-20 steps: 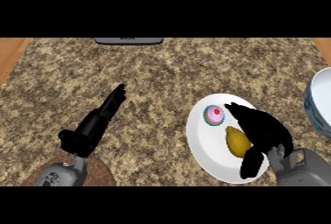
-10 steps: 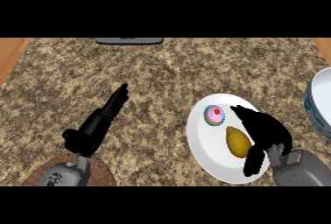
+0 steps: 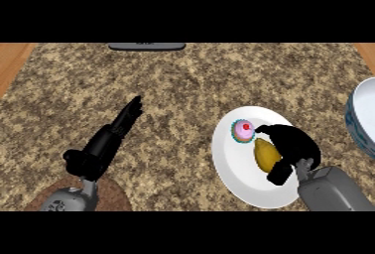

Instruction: Pick the lemon from the plate and place it in the bowl

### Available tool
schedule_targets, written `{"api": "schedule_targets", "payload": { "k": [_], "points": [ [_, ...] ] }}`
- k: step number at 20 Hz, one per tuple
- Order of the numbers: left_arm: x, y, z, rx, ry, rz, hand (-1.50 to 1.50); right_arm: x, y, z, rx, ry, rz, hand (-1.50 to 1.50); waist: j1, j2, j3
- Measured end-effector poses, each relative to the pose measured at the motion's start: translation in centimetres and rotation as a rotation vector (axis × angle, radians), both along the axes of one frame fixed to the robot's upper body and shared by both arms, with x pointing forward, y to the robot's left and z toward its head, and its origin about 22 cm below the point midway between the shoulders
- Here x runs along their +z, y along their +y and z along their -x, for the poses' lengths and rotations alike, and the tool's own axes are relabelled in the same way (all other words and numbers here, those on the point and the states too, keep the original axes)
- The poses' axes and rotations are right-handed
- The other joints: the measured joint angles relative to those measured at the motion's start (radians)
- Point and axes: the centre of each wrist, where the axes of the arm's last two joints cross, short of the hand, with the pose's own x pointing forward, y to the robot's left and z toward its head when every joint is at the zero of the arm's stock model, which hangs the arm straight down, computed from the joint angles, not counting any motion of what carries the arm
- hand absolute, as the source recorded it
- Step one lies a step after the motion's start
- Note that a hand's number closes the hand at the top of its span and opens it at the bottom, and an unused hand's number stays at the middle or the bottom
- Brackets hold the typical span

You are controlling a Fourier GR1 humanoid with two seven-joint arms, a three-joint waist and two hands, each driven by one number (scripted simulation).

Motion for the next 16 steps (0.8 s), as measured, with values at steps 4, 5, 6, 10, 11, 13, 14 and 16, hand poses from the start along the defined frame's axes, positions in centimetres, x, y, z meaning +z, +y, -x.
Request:
{"api": "schedule_targets", "payload": {
  "k": [4,5,6,10,11,13,14,16],
  "points": [
    [-0.2,0.4,-0.3,0.005,0.004,0.001,0.0,-0.9,-0.1,-0.4,0.039,-0.068,-0.017,1.5,0.0,-0.001,-0.001],
    [0.1,1.0,-0.2,0.006,0.002,0.003,0.0,-1.1,-0.4,-0.4,0.046,-0.078,-0.018,1.5,0.001,-0.001,-0.001],
    [0.0,0.7,0.0,0.005,0.004,0.005,0.0,-0.7,-0.7,-0.7,0.047,-0.092,-0.019,1.5,0.0,-0.001,0.0],
    [-0.7,0.1,-1.0,0.006,-0.001,0.0,0.0,-1.3,-0.4,-0.8,0.053,-0.133,-0.023,1.5,-0.002,0.0,0.0],
    [-0.9,-0.2,-0.9,0.006,-0.001,-0.001,0.0,-1.1,-0.2,-0.9,0.053,-0.142,-0.021,1.5,-0.002,0.0,0.0],
    [-0.6,0.3,-0.4,0.005,0.0,-0.002,0.0,-0.9,-0.2,-1.1,0.051,-0.159,-0.018,1.5,-0.001,0.0,0.0],
    [-0.5,0.5,-0.5,0.007,0.002,0.003,0.0,-0.6,-0.8,-0.9,0.058,-0.169,-0.013,1.5,-0.002,0.0,0.0],
    [-0.7,0.1,-0.5,0.008,0.001,0.003,0.0,-0.4,-1.5,0.6,0.101,-0.181,-0.013,1.5,-0.007,-0.001,0.0]
  ]
}}
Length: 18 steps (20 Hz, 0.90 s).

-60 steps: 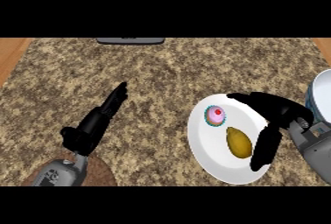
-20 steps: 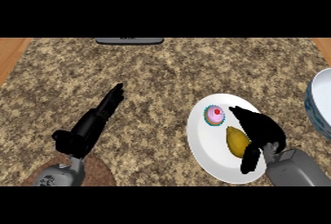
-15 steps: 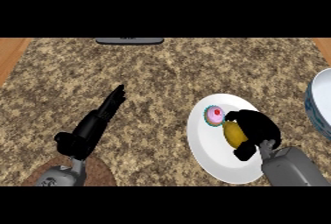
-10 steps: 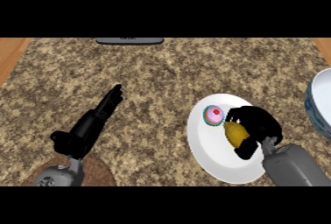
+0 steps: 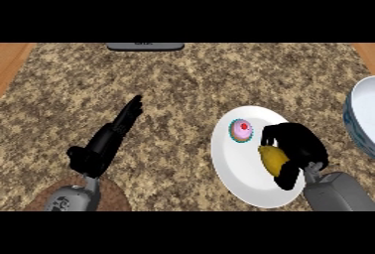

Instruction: Pick the lemon from the plate and place it in the bowl

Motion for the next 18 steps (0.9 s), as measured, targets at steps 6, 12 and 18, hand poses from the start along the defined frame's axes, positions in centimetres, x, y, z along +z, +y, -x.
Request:
{"api": "schedule_targets", "payload": {
  "k": [6,12,18],
  "points": [
    [0.1,0.5,0.1,0.021,0.009,0.0,0.0,1.3,-3.9,4.8,0.123,-0.107,0.05,1.5,-0.013,-0.003,0.0],
    [0.1,0.4,0.0,0.023,0.006,0.004,0.0,6.0,-6.1,7.0,0.07,-0.37,0.027,1.5,-0.023,-0.005,0.0],
    [0.2,0.7,0.5,0.019,0.01,0.0,0.0,10.4,-7.5,7.9,-0.03,-0.604,-0.188,1.5,-0.017,-0.005,0.0]
  ]
}}
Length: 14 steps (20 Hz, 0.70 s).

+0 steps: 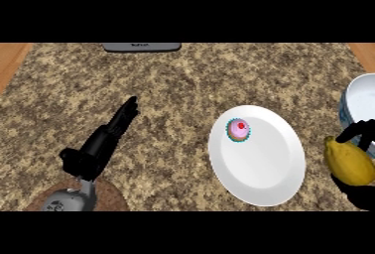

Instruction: Pick the lemon from the plate and place it in the bowl

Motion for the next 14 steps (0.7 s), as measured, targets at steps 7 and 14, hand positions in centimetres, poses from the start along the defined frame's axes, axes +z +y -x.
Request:
{"api": "schedule_targets", "payload": {
  "k": [7,14],
  "points": [
    [0.3,-0.6,0.3,-0.013,-0.004,0.0,0.0,2.9,-3.7,0.1,-0.099,-0.07,-0.146,1.5,0.013,0.004,0.0],
    [0.2,-0.7,0.1,-0.032,-0.013,0.002,0.0,2.7,-8.8,-3.3,-0.232,-0.137,-0.036,1.5,0.027,0.008,0.0]
  ]
}}
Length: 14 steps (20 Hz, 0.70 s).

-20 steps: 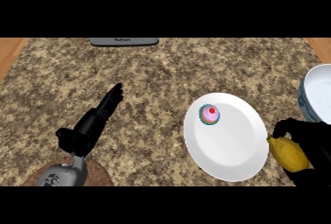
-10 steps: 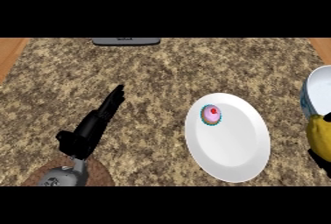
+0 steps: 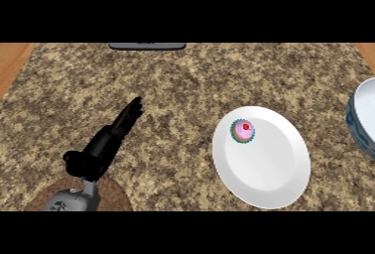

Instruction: Pick the lemon from the plate and place it in the bowl

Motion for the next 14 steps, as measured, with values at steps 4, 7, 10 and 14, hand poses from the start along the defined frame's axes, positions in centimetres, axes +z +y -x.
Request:
{"api": "schedule_targets", "payload": {
  "k": [4,7,10,14],
  "points": [
    [0.3,-0.1,-1.0,0.002,0.0,0.006,0.0,-0.9,-2.8,-2.0,-0.054,-0.056,0.042,1.5,0.002,0.001,0.0],
    [-0.1,-0.1,-0.7,-0.005,0.001,0.006,0.0,-2.1,-4.7,-3.4,-0.081,-0.023,0.073,1.5,0.005,0.001,0.0],
    [-0.3,-0.7,-0.4,-0.009,-0.001,0.009,0.0,-3.3,-6.1,-4.4,-0.09,0.126,0.067,1.5,0.013,0.003,0.0],
    [0.4,-0.7,-0.3,-0.016,-0.002,0.006,0.0,-4.5,-7.8,-5.7,-0.078,0.296,-0.04,-1.5,0.02,0.004,0.001]
  ]
}}
